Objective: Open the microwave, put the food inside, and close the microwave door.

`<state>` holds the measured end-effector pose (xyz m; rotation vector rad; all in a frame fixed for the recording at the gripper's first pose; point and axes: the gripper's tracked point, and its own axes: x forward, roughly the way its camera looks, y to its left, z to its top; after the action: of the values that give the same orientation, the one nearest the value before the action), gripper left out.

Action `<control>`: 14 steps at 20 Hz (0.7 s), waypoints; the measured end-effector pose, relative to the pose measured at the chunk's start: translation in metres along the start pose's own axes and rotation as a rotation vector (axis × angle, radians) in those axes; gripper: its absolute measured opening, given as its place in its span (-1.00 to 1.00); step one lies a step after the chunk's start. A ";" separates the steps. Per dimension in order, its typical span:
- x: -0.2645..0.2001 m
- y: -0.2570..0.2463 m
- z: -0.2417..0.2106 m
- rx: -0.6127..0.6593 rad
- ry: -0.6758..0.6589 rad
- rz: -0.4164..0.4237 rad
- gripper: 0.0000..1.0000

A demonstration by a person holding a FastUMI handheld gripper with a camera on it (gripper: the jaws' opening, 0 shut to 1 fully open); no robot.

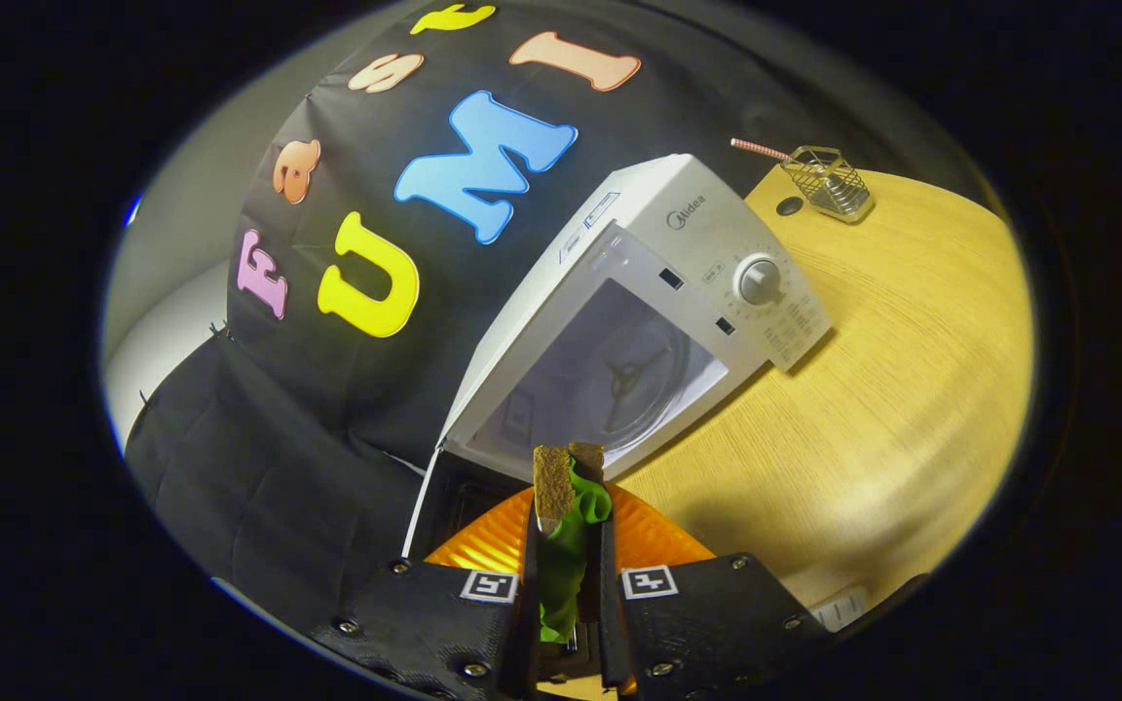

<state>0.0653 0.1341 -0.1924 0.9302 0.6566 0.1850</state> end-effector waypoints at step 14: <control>0.172 -0.025 0.045 0.090 -0.244 -0.061 -0.52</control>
<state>0.2251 0.1600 -0.2694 0.9989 0.4696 -0.0127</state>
